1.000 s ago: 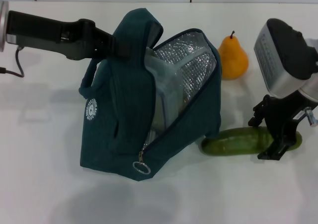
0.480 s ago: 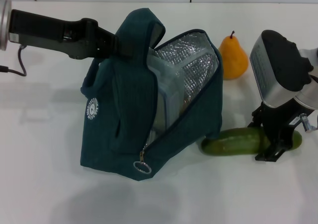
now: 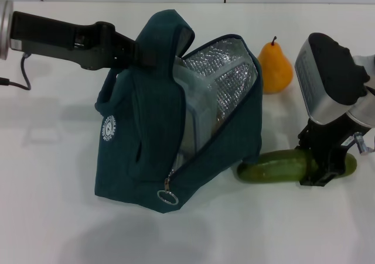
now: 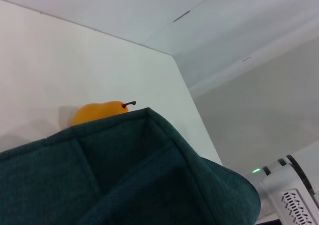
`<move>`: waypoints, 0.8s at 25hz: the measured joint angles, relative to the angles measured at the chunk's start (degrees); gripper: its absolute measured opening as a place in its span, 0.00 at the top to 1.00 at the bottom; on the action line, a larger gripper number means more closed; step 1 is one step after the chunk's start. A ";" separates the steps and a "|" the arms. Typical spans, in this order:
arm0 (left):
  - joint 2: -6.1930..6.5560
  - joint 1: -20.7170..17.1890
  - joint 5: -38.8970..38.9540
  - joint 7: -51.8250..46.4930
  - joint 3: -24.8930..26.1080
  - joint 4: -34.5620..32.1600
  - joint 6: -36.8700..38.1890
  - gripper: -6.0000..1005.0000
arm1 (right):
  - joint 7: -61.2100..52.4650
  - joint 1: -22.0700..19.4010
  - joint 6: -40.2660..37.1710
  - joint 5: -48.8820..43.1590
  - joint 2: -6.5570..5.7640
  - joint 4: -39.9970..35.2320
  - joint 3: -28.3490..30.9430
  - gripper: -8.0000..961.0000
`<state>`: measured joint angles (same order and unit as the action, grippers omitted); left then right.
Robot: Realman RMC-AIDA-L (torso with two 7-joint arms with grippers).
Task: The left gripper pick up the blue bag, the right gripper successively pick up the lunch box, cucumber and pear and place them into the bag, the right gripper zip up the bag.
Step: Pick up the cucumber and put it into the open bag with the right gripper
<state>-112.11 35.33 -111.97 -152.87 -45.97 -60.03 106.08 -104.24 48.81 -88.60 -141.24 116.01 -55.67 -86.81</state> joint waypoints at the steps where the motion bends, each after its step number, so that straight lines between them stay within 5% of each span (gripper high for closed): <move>1: 0.01 0.00 0.00 0.01 0.00 0.00 0.00 0.95 | -0.01 0.00 -0.33 0.08 -0.02 -0.22 0.07 0.40; 16: 0.13 0.37 -0.09 -0.17 -0.08 0.06 -0.06 0.95 | 0.05 1.78 -33.05 17.90 -0.51 -8.50 14.76 0.39; 20: 0.10 0.43 -0.10 -0.15 -0.09 0.10 -0.09 0.95 | 1.33 -1.05 -34.06 30.30 -2.27 -7.21 26.20 0.39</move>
<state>-112.01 35.76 -112.06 -153.01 -46.05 -59.93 105.99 -102.91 47.75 -122.66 -110.94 113.75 -62.88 -60.61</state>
